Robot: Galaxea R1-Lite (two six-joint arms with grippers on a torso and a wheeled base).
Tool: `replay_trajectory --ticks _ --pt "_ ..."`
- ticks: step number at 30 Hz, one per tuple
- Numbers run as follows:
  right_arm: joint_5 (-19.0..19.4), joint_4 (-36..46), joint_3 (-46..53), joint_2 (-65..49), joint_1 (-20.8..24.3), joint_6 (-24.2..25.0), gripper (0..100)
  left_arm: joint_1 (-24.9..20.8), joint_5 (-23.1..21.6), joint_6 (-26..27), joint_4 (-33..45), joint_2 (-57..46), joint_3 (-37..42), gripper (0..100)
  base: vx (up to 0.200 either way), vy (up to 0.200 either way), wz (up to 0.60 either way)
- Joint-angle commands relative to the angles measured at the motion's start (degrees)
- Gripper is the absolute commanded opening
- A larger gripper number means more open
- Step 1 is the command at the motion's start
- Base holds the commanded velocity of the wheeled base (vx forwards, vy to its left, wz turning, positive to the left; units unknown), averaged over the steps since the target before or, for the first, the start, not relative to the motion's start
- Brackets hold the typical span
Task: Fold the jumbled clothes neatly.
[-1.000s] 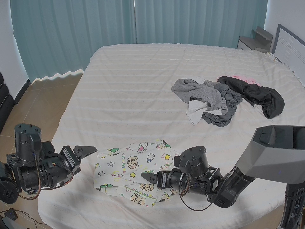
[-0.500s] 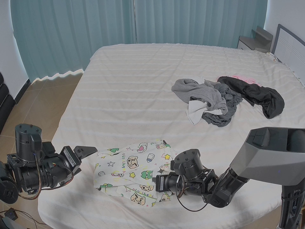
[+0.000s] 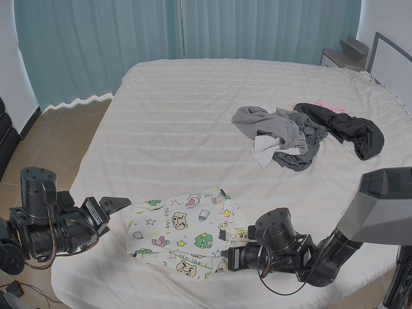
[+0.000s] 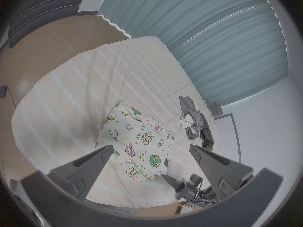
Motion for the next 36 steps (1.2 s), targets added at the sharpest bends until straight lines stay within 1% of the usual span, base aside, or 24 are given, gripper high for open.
replay_trajectory --ticks 1,7,11,12,24,31,34,36 --pt "0.2 -0.1 3.0 -1.8 0.3 0.1 0 -0.1 0.1 0.0 0.0 0.0 0.0 100 0.000 0.000 0.00" --pt "0.2 0.2 3.1 -1.5 0.9 0.1 0 -0.2 0.1 0.0 0.0 -0.1 0.0 100 0.000 0.000 0.00" --pt "0.1 0.2 1.3 -1.2 0.7 0.0 0 -0.2 0.1 0.0 0.0 0.0 0.1 100 0.000 0.000 0.00" --pt "0.1 0.0 1.2 -1.1 0.7 0.0 100 -0.2 0.1 0.0 0.0 0.0 0.1 100 0.000 0.000 0.00" --pt "-0.1 0.0 -5.0 4.7 0.7 0.1 100 -0.2 0.0 -0.1 0.0 0.2 0.1 100 0.000 0.000 0.00" --pt "0.1 0.2 -7.2 5.8 0.7 0.0 100 -0.1 -0.1 -0.1 0.0 0.3 0.1 100 0.000 0.000 0.00" --pt "0.1 0.3 -8.4 7.3 0.8 0.0 100 -0.1 -0.1 -0.1 0.0 0.3 0.1 100 0.000 0.000 0.00" --pt "0.2 0.0 -9.7 10.3 0.8 0.0 100 -0.1 -0.1 -0.1 0.0 0.7 0.1 100 0.000 0.000 0.00"
